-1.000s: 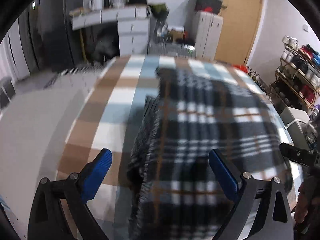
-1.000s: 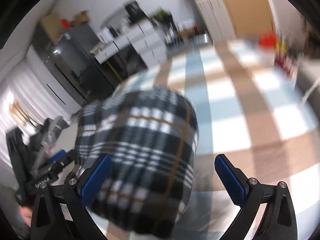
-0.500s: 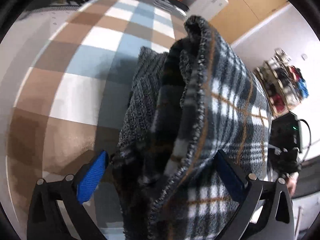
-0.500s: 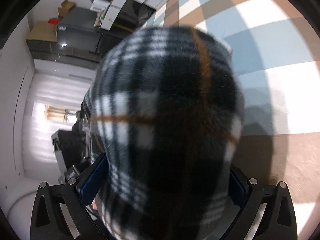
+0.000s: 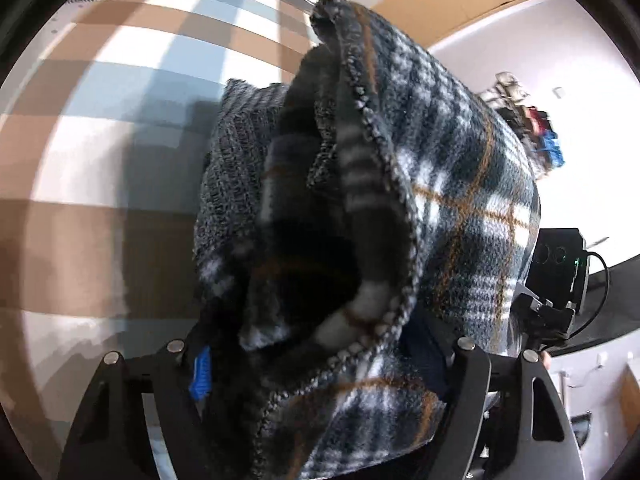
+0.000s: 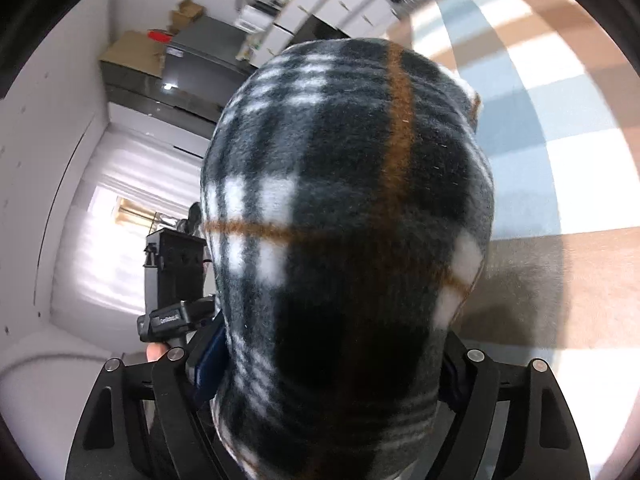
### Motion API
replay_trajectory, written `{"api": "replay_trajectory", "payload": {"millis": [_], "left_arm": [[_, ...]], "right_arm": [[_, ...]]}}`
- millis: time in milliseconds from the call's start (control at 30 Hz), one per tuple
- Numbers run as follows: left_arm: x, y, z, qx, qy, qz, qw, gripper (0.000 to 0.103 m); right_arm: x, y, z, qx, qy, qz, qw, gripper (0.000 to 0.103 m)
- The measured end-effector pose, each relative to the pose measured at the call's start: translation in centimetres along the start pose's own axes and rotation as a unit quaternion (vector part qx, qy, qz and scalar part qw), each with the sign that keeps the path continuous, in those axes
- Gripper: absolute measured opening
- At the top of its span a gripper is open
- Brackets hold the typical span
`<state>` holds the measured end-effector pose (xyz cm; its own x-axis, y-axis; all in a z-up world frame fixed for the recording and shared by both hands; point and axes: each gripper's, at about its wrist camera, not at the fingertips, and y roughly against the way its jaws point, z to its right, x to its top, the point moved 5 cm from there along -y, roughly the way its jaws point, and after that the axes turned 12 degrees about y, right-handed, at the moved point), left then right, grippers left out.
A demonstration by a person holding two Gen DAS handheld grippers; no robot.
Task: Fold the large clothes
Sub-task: 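Grasp the folded plaid bundle with both grippers and lift it off the bed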
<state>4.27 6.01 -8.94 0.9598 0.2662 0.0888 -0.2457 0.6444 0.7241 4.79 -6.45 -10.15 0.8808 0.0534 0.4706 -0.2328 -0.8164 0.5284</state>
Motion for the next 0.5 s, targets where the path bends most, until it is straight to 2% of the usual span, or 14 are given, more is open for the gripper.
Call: {"api": "replay_trajectory", "payload": {"millis": [267,500], "left_arm": [[-2.8,-3.2,7.6,-0.033,-0.062,-0.022,0.9973,0.069],[-3.7,-7.6,15.2,-0.034,-0.109,-0.044,0.9924,0.066]], "right_arm": [[-0.3,5.9,-3.7,-0.075,0.047,0.022,0.996,0.079],[-0.8,11.6,-4.2,-0.125,0.049,0.050,0.990,0.077]]}}
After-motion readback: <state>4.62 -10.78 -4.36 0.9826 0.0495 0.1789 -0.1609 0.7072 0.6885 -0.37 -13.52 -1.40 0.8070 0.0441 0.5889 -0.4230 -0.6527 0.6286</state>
